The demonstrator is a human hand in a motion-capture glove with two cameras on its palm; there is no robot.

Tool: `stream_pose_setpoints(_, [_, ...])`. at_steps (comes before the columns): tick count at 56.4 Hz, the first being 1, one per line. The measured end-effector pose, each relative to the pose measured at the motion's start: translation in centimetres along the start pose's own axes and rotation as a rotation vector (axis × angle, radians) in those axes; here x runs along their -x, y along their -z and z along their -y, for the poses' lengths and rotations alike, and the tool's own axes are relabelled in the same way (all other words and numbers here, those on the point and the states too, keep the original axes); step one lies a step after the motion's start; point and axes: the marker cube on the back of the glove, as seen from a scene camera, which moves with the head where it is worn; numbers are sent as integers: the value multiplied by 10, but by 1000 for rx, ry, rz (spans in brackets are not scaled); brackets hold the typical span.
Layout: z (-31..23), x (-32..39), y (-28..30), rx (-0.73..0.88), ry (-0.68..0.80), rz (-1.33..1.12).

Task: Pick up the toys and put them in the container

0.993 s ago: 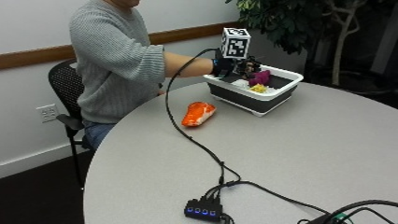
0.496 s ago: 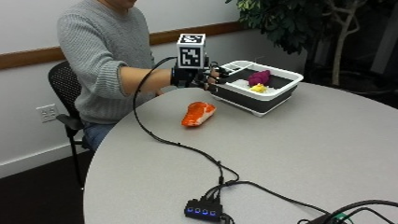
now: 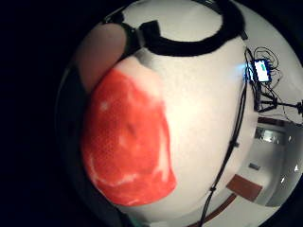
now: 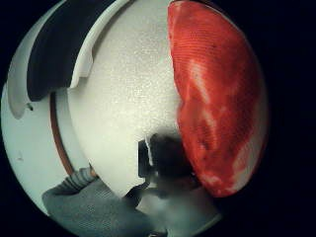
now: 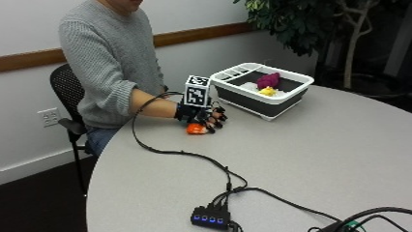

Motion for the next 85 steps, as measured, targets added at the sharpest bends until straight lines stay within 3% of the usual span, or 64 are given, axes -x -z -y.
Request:
stream_pose_setpoints(7, [1, 0, -1, -61, 7, -8])
stream_pose_setpoints(18, [7, 1, 7, -328, -2, 101])
stream_pose_setpoints(33, [20, -9, 22, -313, -14, 111])
stream_pose_setpoints(37, [37, -22, 65, -349, -59, 129])
stream_pose_setpoints(43, [70, -63, 195, -500, -130, 158])
stream_pose_setpoints(48, [84, -49, 260, -547, -100, 114])
stream_pose_setpoints(61, [140, 54, 287, -472, 0, 159])
stream_pose_setpoints(74, [178, 181, 275, -375, 240, 151])
stream_pose_setpoints(81, [187, 190, 264, -287, 227, 105])
stream_pose_setpoints(85, [193, 182, 253, -184, 84, -32])
